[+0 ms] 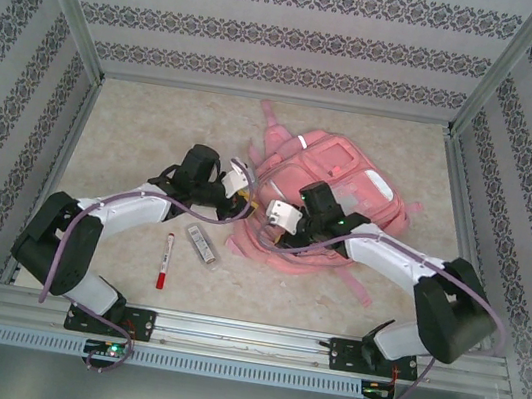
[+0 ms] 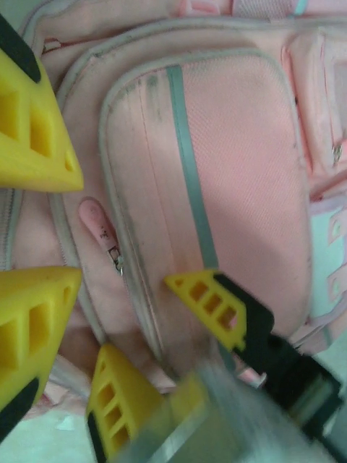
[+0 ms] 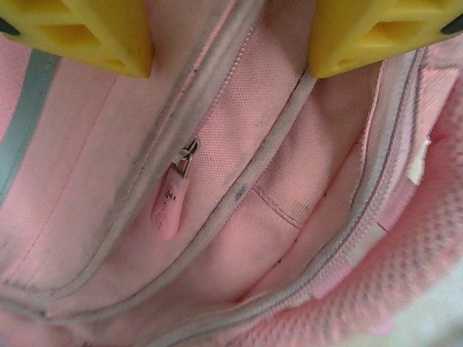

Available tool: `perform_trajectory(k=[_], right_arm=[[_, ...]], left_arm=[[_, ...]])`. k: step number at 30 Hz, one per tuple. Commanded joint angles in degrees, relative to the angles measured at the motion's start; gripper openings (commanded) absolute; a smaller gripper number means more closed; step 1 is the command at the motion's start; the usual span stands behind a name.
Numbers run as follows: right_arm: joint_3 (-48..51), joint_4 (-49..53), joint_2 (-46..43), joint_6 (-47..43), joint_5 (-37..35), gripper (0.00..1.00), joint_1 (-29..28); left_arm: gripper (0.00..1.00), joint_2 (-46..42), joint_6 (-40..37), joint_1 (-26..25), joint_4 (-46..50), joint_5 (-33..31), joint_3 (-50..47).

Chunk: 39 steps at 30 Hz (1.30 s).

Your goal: Pack the student bag

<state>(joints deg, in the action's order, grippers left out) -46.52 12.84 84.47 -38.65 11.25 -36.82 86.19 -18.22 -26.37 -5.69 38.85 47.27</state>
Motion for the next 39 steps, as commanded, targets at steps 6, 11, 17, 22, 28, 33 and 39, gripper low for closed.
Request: perform_trajectory(k=[6, 11, 17, 22, 28, 33, 39], right_arm=[[0.3, -0.9, -0.3, -3.2, -10.8, 0.04, -0.7], [3.2, -4.0, -5.2, -4.4, -4.8, 0.00, -0.3], [6.9, -10.1, -12.9, -3.3, 4.0, 0.00, 2.3], [8.1, -12.2, -15.4, -1.2, 9.2, 0.00, 4.6], [8.7, -13.5, -15.4, 0.8, 11.1, 0.00, 5.4], [9.6, -13.7, -16.3, 0.4, 12.8, 0.00, 5.4], [10.0, -13.8, -16.8, -0.4, 13.7, 0.00, 5.3]], left_arm=[[0.30, 3.8, -19.1, 0.0, 7.9, 4.8, 3.6], [0.31, 5.8, -21.1, -0.2, 7.0, 5.2, 5.1], [0.33, 7.9, -23.6, -2.9, 4.7, 2.8, 6.9], [0.29, 10.9, -22.9, -5.0, 1.4, 2.1, 7.9], [0.28, 12.9, -20.0, -8.5, -2.1, -3.4, 7.7], [0.29, 13.4, -12.9, -9.3, -11.7, -8.1, 4.9], [0.32, 13.2, -10.6, -9.4, -17.4, -5.9, 3.4]])
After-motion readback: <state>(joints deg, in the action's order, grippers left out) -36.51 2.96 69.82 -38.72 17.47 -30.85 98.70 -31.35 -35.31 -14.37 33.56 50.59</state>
